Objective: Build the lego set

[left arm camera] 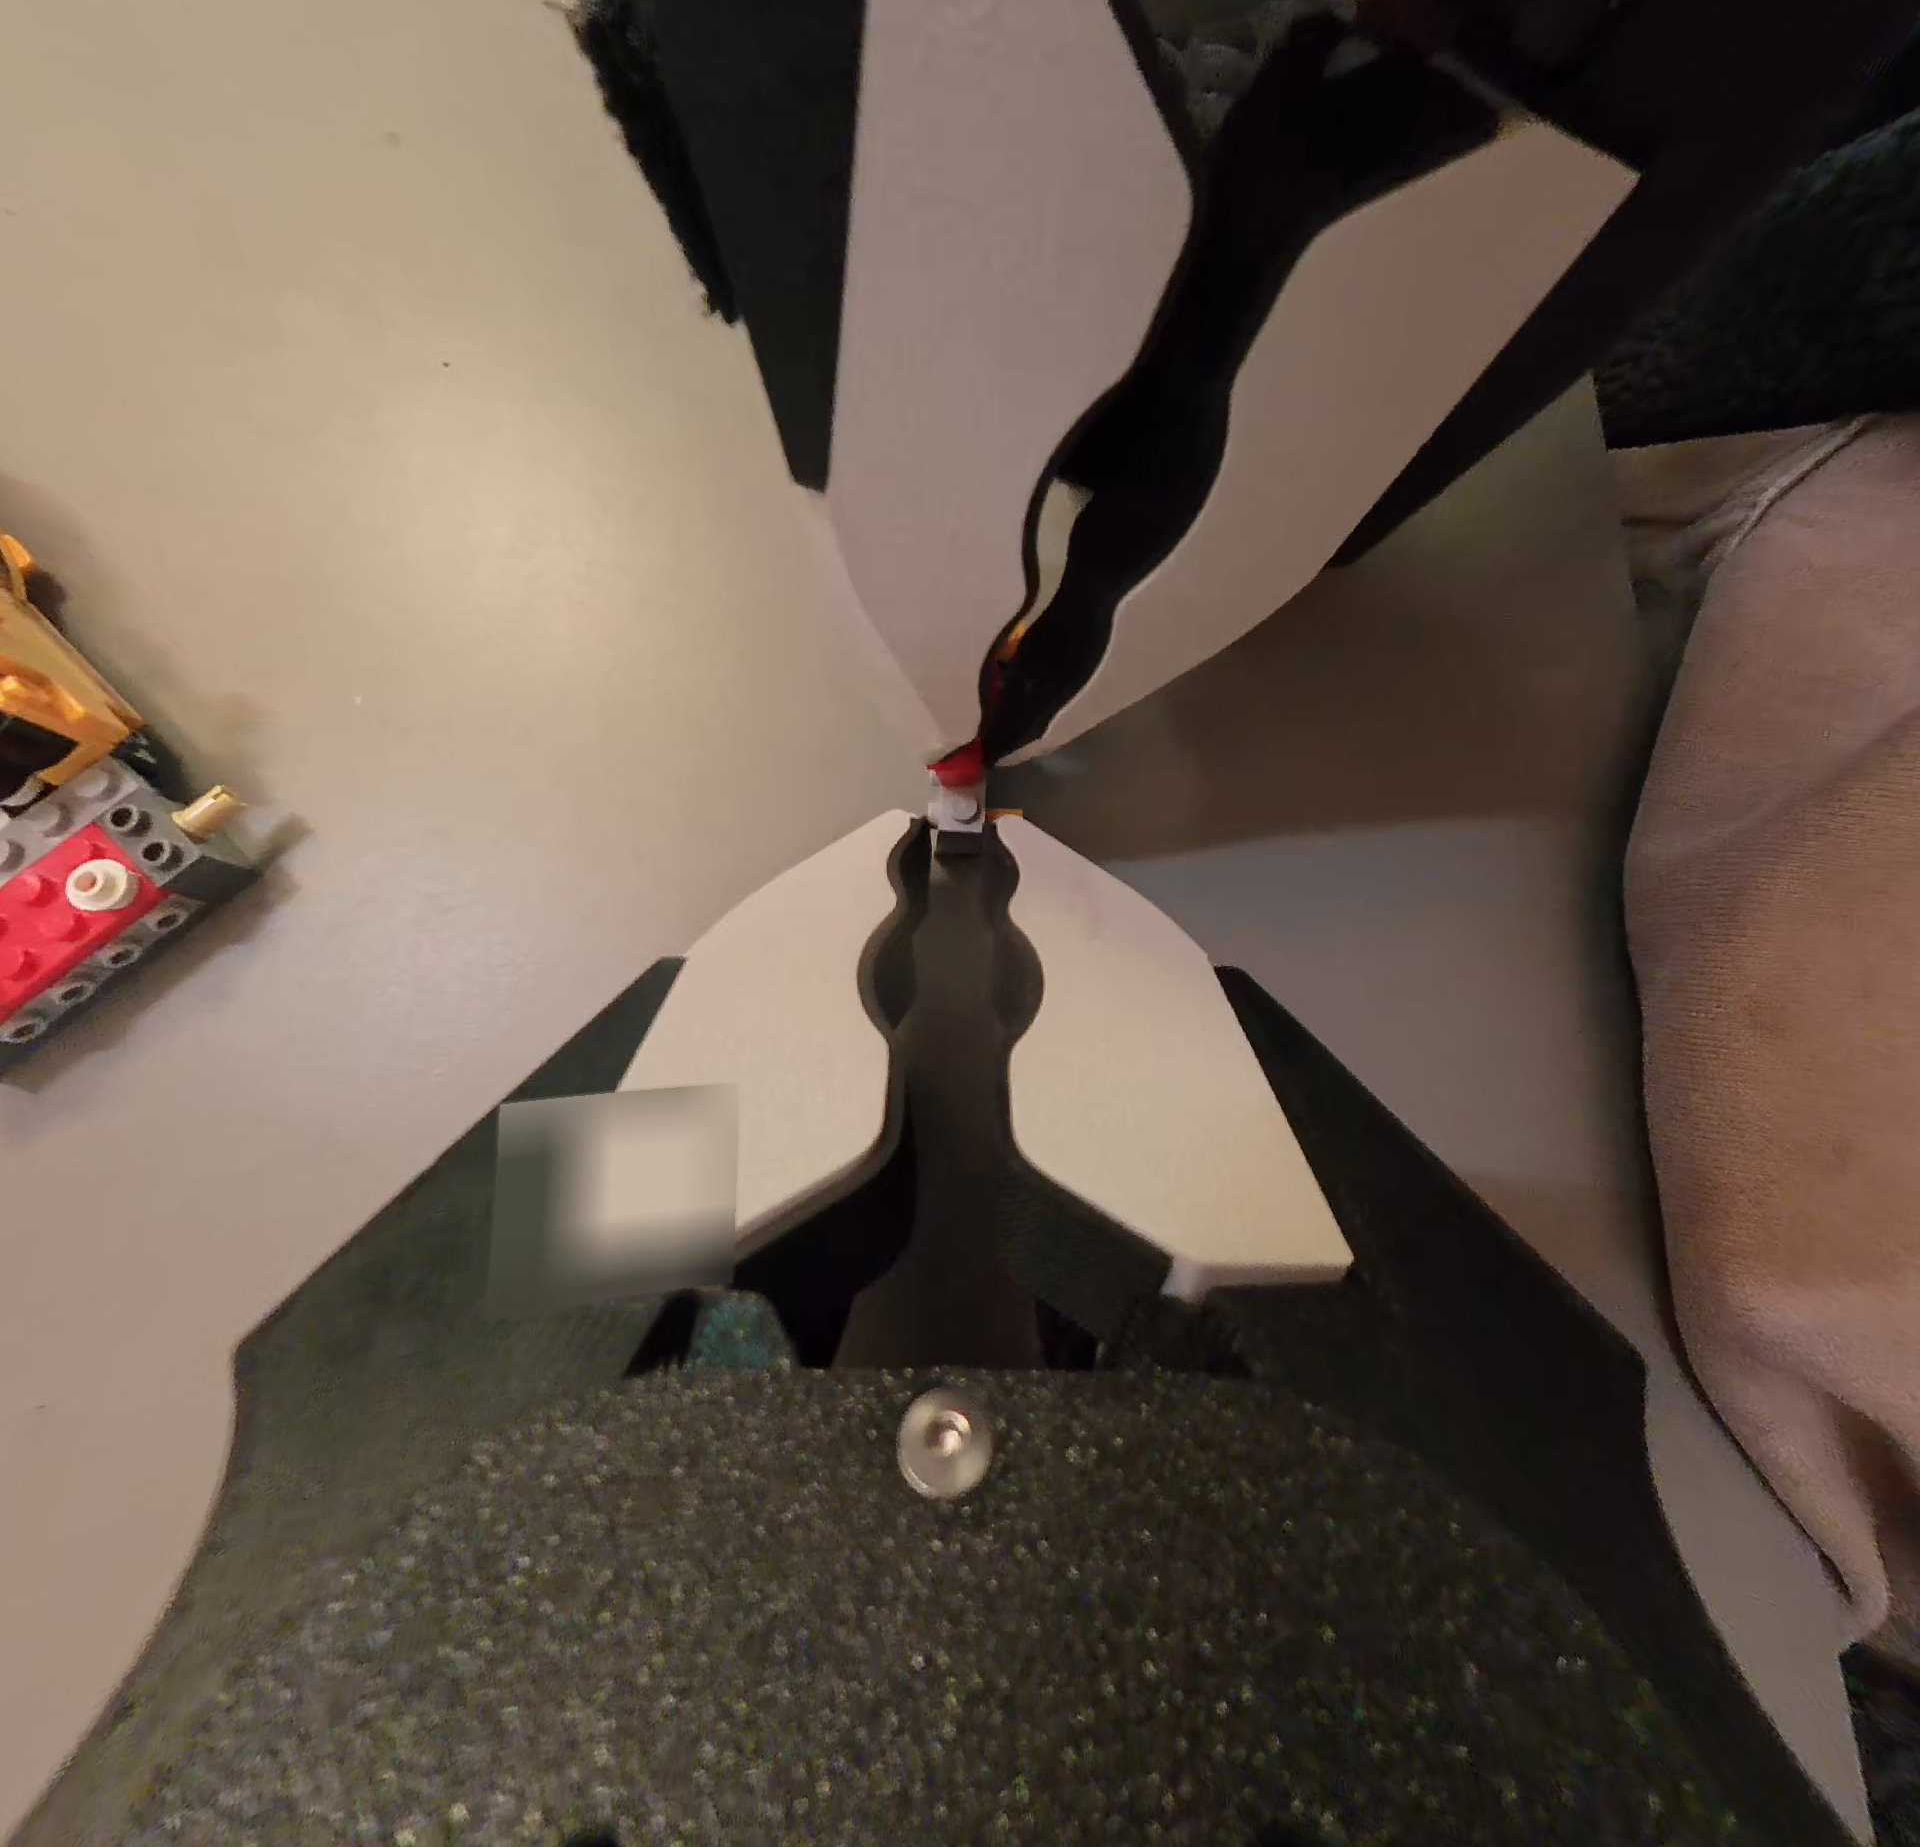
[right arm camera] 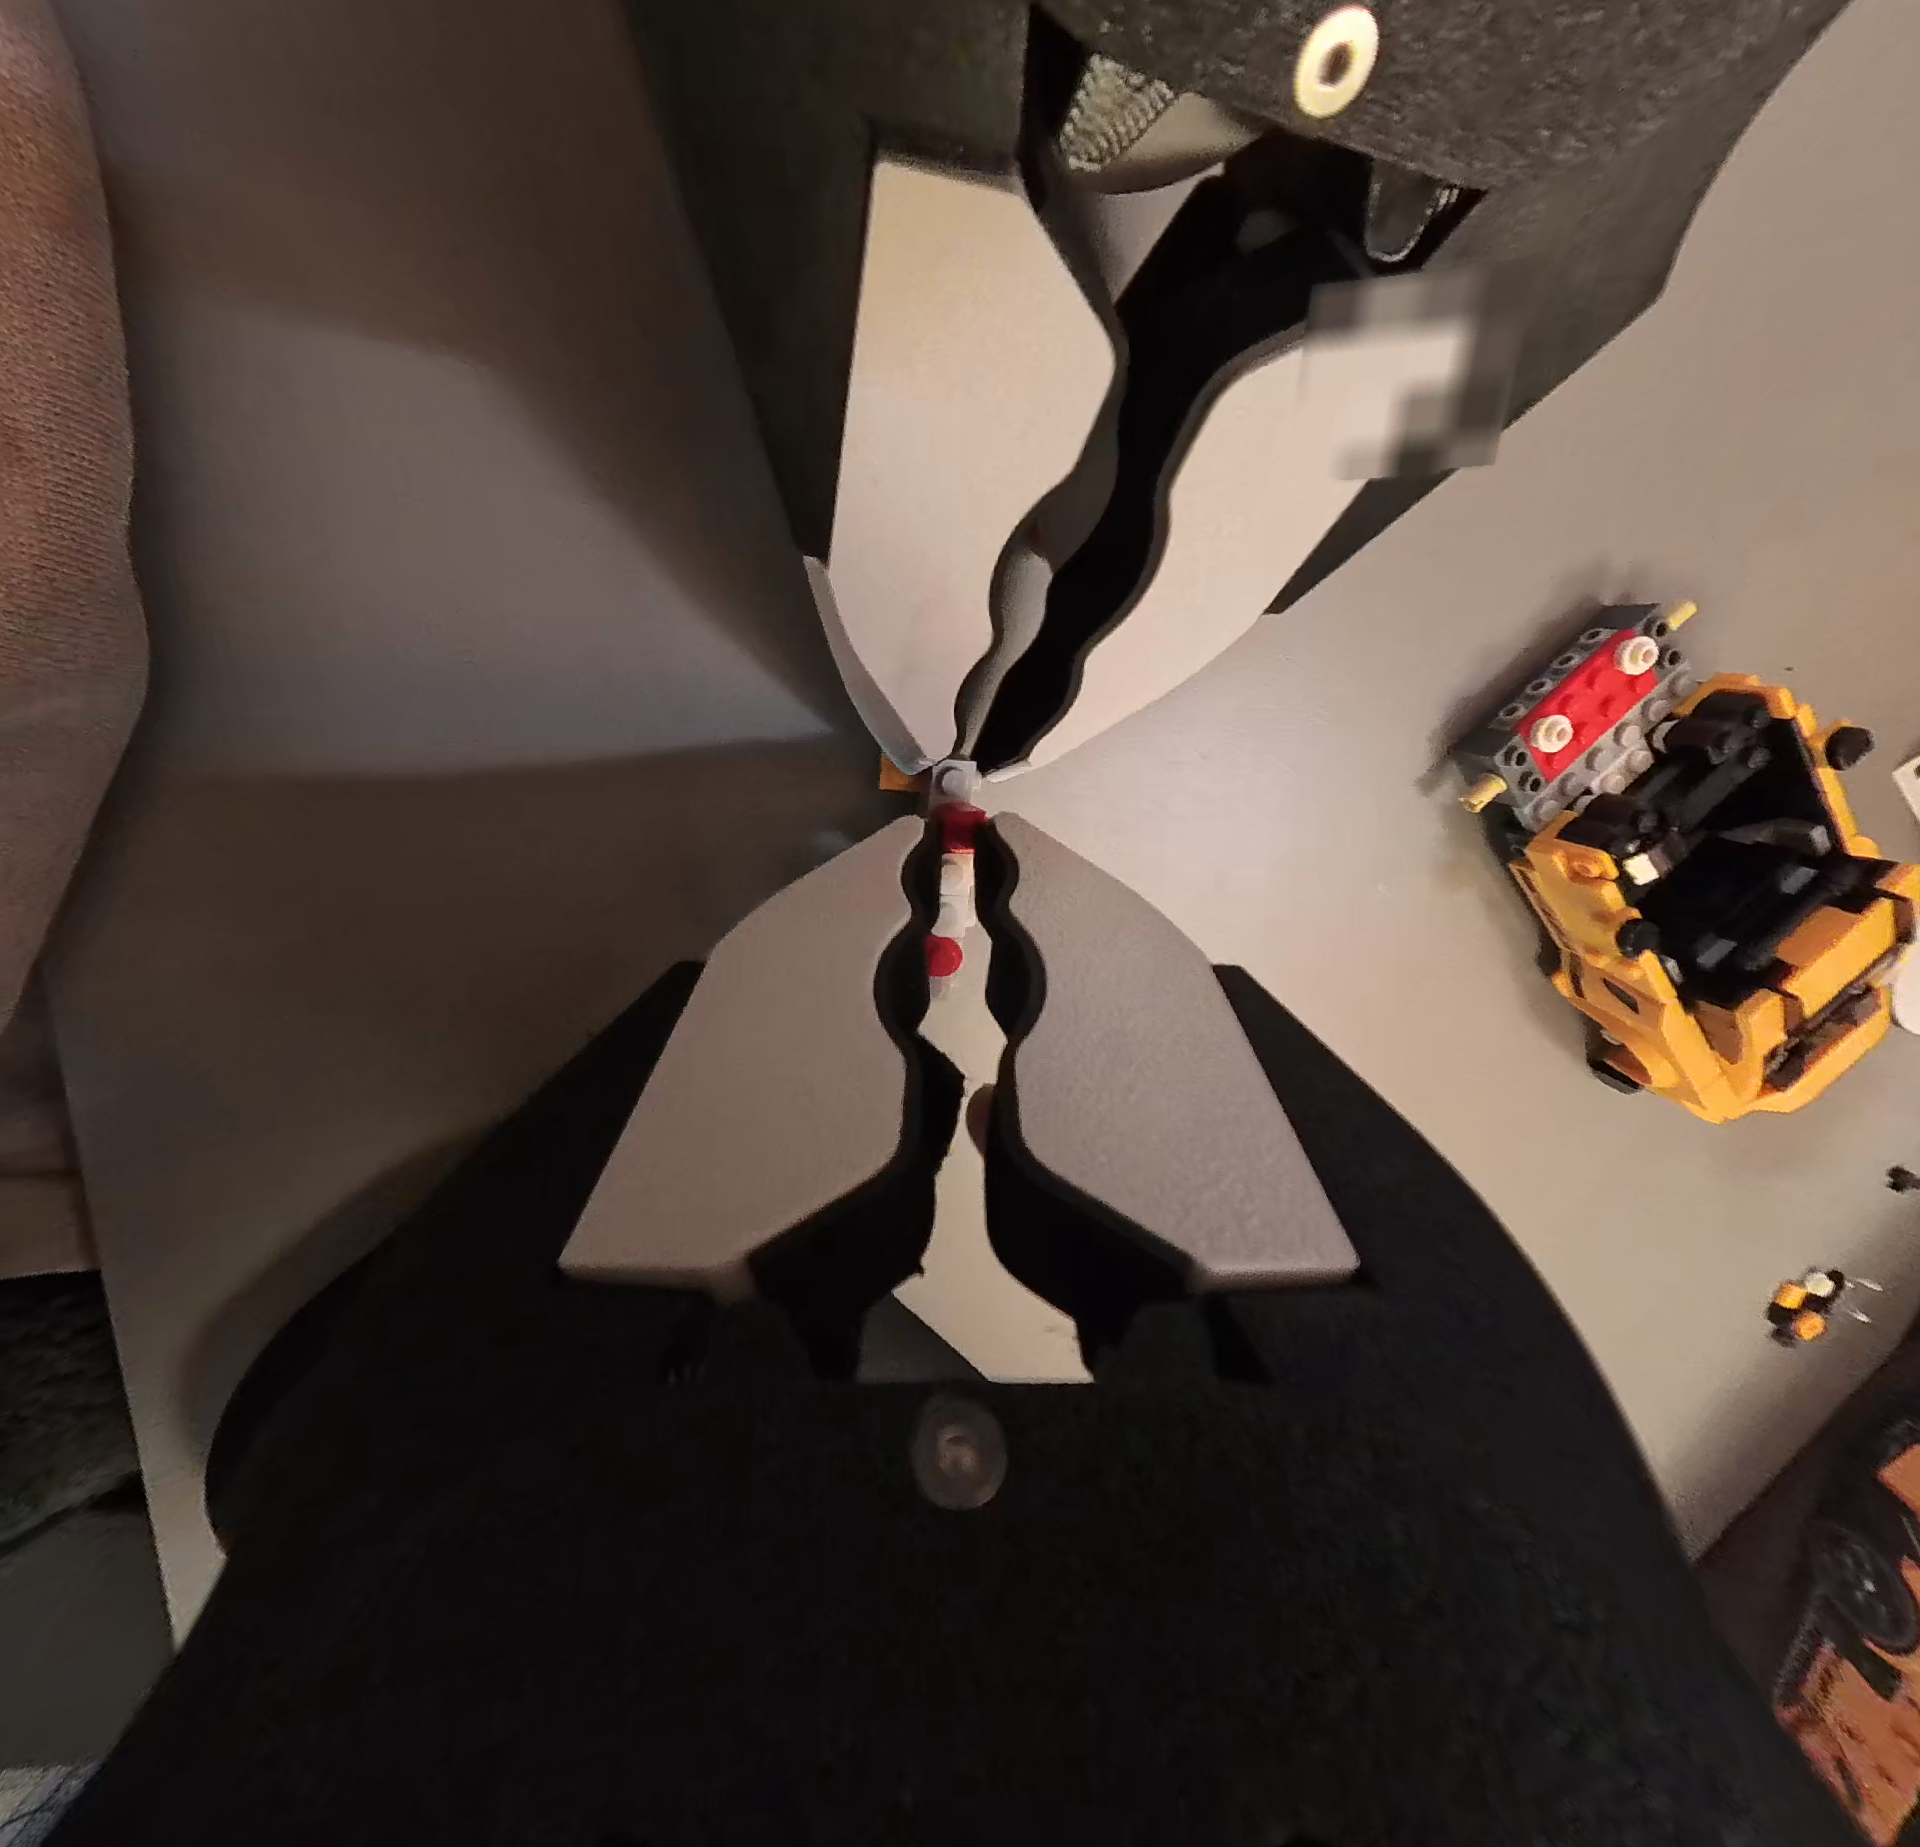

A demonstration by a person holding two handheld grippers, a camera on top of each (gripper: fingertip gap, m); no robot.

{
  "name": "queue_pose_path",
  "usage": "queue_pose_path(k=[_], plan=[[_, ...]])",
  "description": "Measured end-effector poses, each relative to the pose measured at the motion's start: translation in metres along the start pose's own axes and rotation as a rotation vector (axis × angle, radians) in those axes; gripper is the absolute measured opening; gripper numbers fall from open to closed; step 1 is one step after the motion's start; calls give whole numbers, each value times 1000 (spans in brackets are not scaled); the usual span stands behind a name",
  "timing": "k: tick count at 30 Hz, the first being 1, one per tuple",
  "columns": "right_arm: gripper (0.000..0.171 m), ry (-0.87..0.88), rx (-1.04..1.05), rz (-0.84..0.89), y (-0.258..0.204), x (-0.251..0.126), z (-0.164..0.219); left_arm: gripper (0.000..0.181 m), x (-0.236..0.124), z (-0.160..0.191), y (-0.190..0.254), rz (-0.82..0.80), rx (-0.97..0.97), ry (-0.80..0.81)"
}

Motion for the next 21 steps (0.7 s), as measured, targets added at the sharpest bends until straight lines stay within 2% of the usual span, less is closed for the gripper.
queue_pose_path(k=[11, 21], plan=[[6, -52, -141, 115, -9, 1, -2, 9, 0, 0, 1, -9, -9, -2], [6, -58, 83, 85, -5, 0, -3, 9, 0, -1, 4, -46, -6, -8]])
Point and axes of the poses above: each gripper's, where its closed fingertips meet, x out along the fingers, z out of its underside, y = z × x across the jaws, the point moved 6 cm from there along -x, back along the fingers, and after that the axes turned 10 degrees about y, right-handed, at the moved point
